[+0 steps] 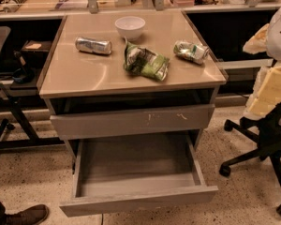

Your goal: Close middle drawer

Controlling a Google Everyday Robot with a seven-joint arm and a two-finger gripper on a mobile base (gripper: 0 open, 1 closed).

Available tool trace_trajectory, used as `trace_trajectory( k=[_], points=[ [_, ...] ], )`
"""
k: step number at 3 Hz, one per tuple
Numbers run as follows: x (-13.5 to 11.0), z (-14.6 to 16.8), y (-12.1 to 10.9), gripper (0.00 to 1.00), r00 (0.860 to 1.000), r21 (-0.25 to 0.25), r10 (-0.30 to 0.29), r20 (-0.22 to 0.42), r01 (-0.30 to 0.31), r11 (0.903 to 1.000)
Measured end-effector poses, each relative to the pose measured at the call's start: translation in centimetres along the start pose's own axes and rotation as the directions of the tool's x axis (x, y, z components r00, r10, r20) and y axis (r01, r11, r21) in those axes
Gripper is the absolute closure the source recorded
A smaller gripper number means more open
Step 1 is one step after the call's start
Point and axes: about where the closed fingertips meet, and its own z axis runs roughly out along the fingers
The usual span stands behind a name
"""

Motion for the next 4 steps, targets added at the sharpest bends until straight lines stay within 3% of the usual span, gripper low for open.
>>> trace_trajectory(
  k=[3, 4],
  points=[
    [0.0, 0.01, 0.0, 0.89, 1.0, 0.0, 0.0, 0.0, 0.0, 1.0],
    [0.52, 0.99, 0.37, 1.0, 1.0, 0.0, 0.01, 0.009, -0.01, 0.9999]
  ],
)
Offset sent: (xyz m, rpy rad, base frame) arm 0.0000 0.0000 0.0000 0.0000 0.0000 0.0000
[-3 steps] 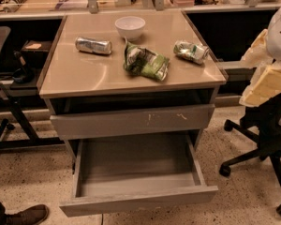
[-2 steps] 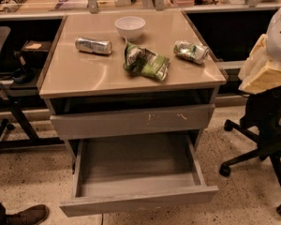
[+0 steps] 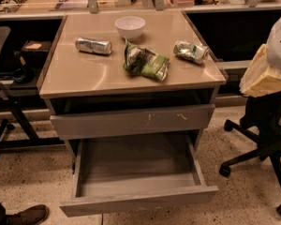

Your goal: Close middle drawer

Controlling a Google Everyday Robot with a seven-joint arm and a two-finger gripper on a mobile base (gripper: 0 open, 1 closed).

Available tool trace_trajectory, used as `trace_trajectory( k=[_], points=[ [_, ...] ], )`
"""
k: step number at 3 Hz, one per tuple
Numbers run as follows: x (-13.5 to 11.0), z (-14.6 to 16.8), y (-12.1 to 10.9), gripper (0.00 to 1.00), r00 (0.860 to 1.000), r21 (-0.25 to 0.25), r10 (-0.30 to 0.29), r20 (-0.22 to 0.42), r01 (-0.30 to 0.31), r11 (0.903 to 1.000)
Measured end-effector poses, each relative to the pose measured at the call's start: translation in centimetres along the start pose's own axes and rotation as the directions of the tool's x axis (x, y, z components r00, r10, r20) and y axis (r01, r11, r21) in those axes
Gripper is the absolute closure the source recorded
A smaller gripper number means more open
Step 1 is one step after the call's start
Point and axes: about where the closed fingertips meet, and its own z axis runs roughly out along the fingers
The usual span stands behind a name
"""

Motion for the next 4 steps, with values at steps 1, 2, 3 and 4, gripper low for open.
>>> trace_trajectory(
  k=[1, 2, 3, 4],
  points=[
    [1.3, 2.0, 2.5, 1.0, 0.999, -0.014, 0.037, -0.005, -0.037, 0.9992],
    [4.6, 7.9, 7.3, 1.0, 0.996, -0.123, 0.057, -0.069, -0.065, 0.9903],
    [7.6, 14.2, 12.1, 1.0, 0.988, -0.259, 0.072, -0.135, -0.105, 0.9602],
    [8.4, 15.4, 13.8, 1.0, 0.986, -0.298, 0.068, -0.155, -0.113, 0.948]
  ],
)
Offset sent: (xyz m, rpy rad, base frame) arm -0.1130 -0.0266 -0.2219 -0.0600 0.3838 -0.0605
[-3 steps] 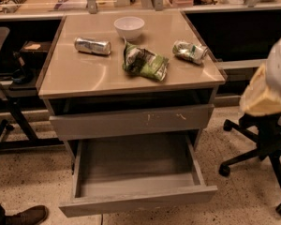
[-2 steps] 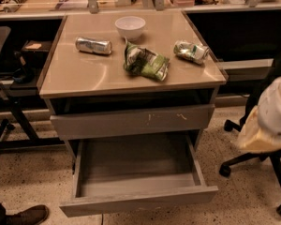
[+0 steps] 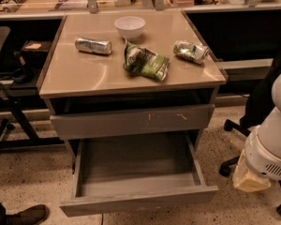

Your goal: Close middle drawer

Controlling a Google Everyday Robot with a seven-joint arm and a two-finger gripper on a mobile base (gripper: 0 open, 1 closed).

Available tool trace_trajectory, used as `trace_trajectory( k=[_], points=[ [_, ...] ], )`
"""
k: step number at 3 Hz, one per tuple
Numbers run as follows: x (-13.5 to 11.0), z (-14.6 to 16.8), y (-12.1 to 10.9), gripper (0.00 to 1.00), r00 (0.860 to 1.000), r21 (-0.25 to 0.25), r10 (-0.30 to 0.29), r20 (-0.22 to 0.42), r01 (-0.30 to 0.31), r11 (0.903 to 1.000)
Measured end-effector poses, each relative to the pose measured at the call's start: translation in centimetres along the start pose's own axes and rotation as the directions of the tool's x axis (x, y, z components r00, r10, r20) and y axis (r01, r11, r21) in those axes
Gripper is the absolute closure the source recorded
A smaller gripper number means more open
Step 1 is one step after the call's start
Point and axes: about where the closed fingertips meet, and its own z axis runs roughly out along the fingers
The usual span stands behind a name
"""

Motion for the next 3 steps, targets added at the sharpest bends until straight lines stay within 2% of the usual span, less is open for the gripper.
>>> trace_trajectory(
  k=[1, 2, 3],
  points=[
    [0.1, 1.8, 1.1, 1.0, 1.0, -0.034, 0.01, 0.022, -0.009, 0.9994],
    [0.4, 8.0, 3.1, 1.0, 0.999, -0.1, 0.044, 0.001, -0.043, 0.9941],
    [0.7, 15.3, 5.1, 1.0, 0.996, -0.174, 0.086, -0.019, -0.088, 0.9807]
  ],
)
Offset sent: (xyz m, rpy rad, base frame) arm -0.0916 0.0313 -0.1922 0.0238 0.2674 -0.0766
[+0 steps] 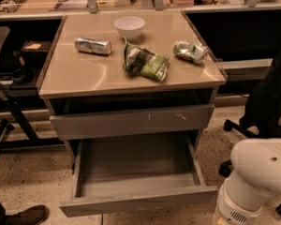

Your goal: Close middle drawer

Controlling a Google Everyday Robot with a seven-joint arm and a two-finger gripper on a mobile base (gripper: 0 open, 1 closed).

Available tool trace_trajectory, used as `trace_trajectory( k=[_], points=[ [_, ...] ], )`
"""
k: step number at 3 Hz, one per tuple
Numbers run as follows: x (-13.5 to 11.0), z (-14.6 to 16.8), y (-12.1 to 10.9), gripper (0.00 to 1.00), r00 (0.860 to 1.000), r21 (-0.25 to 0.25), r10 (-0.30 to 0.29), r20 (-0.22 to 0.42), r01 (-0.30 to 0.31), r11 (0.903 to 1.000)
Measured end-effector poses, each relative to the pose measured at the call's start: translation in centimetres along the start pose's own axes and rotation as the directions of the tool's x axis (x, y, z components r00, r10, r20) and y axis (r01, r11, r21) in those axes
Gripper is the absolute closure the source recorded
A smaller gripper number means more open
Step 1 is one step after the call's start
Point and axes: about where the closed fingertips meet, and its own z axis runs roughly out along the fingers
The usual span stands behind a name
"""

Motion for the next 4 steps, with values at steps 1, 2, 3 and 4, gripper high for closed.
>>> trace_trajectory(
  k=[1, 2, 3, 4],
  points=[
    [0.1, 5.9, 0.1, 1.0, 0.999, -0.07, 0.037, -0.016, -0.038, 0.9969],
    [0.1, 6.2, 0.2, 1.0, 0.999, -0.077, 0.04, -0.012, -0.041, 0.9962],
    [-0.2, 8.4, 0.5, 1.0, 0.998, -0.106, 0.059, 0.017, -0.057, 0.9928],
    [-2.6, 12.6, -1.8, 1.0, 0.988, -0.114, 0.112, 0.102, -0.1, 0.9884]
  ],
)
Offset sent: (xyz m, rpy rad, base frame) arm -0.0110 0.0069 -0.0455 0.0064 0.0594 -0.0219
